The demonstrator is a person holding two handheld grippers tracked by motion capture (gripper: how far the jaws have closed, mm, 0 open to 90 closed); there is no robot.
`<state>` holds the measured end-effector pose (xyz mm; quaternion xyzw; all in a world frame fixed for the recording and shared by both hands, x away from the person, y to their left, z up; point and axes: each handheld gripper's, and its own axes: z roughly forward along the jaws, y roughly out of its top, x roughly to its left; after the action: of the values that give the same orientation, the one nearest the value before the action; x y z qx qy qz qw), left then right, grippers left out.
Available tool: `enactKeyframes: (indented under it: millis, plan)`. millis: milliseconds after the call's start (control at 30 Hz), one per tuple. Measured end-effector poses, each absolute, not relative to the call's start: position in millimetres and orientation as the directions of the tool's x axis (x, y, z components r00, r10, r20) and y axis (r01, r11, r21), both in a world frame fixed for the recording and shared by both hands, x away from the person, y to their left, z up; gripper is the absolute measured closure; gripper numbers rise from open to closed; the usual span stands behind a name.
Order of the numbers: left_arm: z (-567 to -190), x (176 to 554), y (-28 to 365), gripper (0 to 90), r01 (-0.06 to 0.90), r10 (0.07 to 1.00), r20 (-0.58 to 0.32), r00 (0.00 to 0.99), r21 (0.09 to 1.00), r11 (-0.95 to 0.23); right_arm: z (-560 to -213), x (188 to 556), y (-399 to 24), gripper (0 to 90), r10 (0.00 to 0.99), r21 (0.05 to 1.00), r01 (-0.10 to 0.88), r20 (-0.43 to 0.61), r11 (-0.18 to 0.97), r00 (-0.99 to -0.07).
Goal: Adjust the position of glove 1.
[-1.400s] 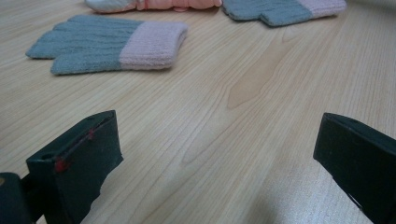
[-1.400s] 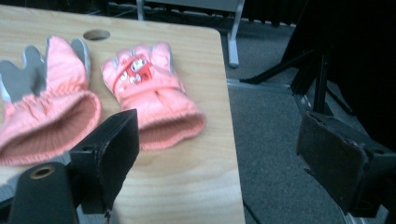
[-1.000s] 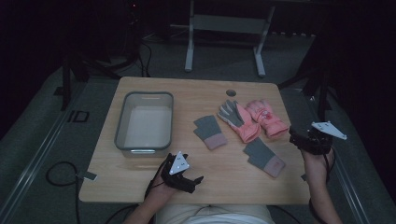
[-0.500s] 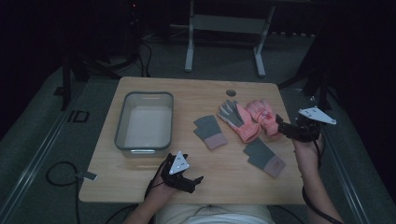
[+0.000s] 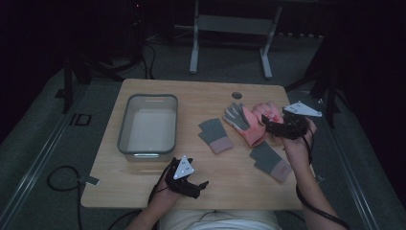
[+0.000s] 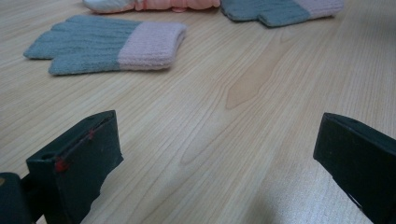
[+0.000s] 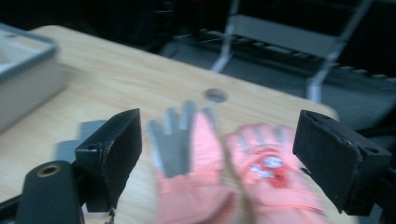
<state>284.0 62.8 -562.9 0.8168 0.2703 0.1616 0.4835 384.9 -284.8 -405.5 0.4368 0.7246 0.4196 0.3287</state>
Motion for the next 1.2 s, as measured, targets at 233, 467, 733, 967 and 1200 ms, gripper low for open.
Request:
enactKeyframes:
  millis: [233, 467, 733, 967, 1200]
  plan:
    - [-563, 284, 63, 0.4, 0.285, 0.597, 0.002, 0.802, 0.877, -0.387, -413, 391, -262, 13.2, 0.874, 0.884, 0.36, -0.103, 0.299, -0.474]
    - [-563, 285, 64, 0.4, 0.292, 0.599, -0.009, 0.801, 0.879, -0.377, -439, 406, -233, 16.5, 0.779, 0.836, 0.415, -0.025, 0.36, -0.627]
    - [-563, 284, 64, 0.4, 0.29, 0.596, -0.009, 0.803, 0.879, -0.379, -473, 417, -205, 14.0, 0.747, 0.783, 0.469, 0.008, 0.409, -0.665]
    - [-563, 284, 64, 0.4, 0.288, 0.592, -0.007, 0.806, 0.878, -0.383, -491, 430, -183, 49.7, 0.734, 0.755, 0.476, -0.009, 0.45, -0.679]
    - [-563, 284, 63, 0.4, 0.285, 0.588, -0.004, 0.809, 0.877, -0.386, -508, 451, -167, 65.0, 0.726, 0.725, 0.506, 0.014, 0.466, -0.688]
